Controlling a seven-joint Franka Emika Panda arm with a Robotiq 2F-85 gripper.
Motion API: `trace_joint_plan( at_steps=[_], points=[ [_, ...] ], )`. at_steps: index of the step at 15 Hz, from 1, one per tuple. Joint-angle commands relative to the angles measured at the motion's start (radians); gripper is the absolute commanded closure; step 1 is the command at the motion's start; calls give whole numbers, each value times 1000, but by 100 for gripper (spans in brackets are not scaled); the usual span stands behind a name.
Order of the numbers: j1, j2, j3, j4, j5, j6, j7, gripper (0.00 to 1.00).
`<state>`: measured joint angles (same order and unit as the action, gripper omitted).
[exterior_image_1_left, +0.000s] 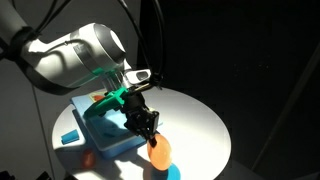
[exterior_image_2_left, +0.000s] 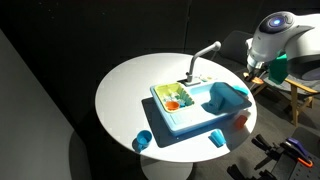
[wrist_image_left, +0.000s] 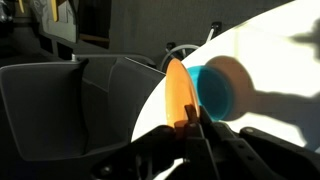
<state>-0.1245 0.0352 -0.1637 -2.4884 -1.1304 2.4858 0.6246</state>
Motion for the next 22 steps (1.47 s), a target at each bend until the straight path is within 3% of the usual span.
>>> trace_joint_plan(
  at_steps=[1, 13, 22],
  points=[
    [-20, 26, -10, 13, -82, 40, 18, 99],
    [-29, 78, -22, 19, -210, 83, 23, 99],
    [-32, 123, -26, 45, -215, 107, 0, 99]
  ],
)
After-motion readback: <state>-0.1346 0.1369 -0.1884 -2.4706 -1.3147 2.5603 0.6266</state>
